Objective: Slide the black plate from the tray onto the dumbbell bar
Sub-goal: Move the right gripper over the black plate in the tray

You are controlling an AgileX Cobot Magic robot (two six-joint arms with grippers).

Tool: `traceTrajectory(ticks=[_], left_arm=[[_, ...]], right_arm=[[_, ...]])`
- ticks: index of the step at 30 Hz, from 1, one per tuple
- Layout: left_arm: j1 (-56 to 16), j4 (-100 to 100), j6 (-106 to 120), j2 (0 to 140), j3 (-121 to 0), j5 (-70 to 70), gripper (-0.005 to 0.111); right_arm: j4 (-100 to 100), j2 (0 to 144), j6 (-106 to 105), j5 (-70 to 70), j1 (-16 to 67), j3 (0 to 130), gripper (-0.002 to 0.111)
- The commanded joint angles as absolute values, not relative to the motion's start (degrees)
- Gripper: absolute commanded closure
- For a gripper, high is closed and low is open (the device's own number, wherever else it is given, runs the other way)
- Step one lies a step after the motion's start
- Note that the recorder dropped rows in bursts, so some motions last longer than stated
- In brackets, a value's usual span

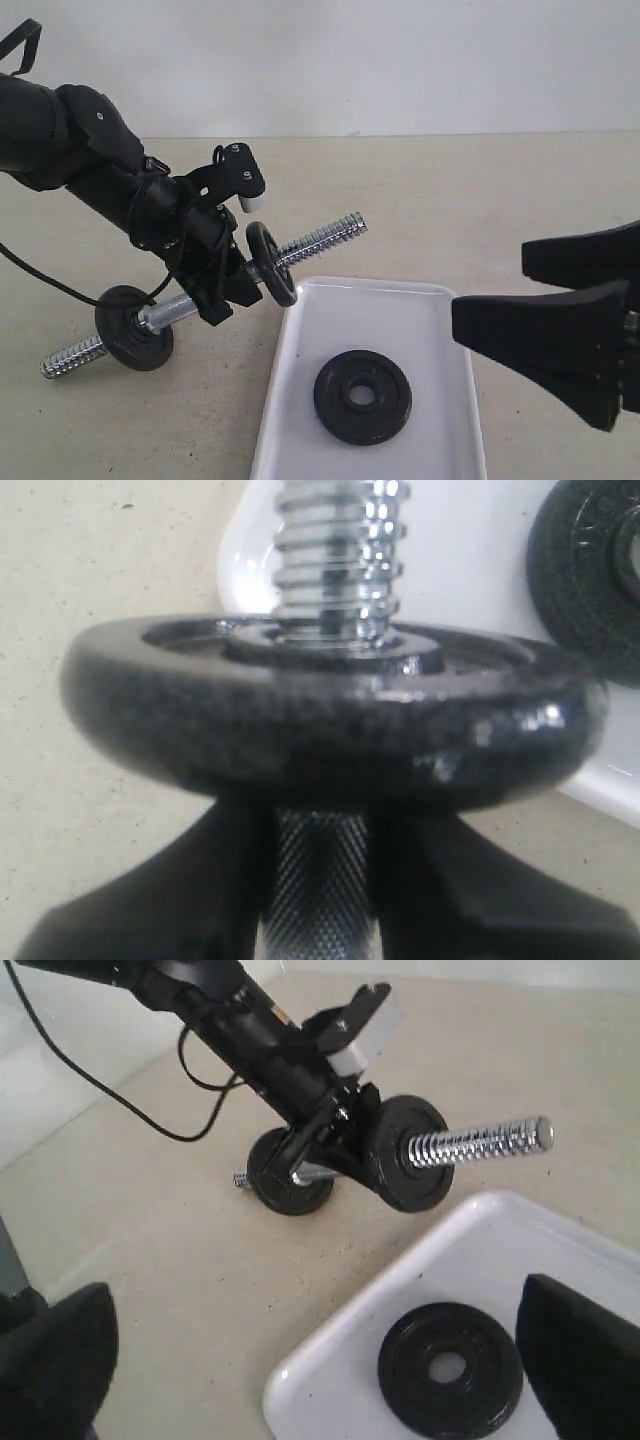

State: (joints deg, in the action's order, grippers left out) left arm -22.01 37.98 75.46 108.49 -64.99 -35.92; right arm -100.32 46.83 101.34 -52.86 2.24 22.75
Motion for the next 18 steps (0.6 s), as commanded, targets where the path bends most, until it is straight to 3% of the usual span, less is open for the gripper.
traceTrajectory(ticks=[1, 4, 10, 15, 18], left_arm=[[-22.27, 42.54, 75.1, 105.89, -65.96, -35.64, 0.102], [-22.27, 42.54, 75.1, 105.89, -65.96, -35.64, 0.102], [-22.27, 42.54, 75.1, 105.89, -65.96, -35.64, 0.102], [-22.27, 42.54, 75.1, 105.89, -65.96, -35.64, 0.102], [-22.27, 42.54, 75.1, 105.89, -65.96, -35.64, 0.102]], right_arm=[[-91.86, 51.87, 99.51, -61.2, 1.88, 23.09, 0.003], [-84.76, 53.43, 89.24, -69.96, 1.88, 23.09, 0.003], [-76.98, 53.87, 97.57, -69.96, 2.46, 23.09, 0.003], [-80.66, 53.87, 91.19, -69.96, 2.46, 23.09, 0.003], [-87.34, 53.87, 95.95, -56.22, 3.34, 23.64, 0.003]])
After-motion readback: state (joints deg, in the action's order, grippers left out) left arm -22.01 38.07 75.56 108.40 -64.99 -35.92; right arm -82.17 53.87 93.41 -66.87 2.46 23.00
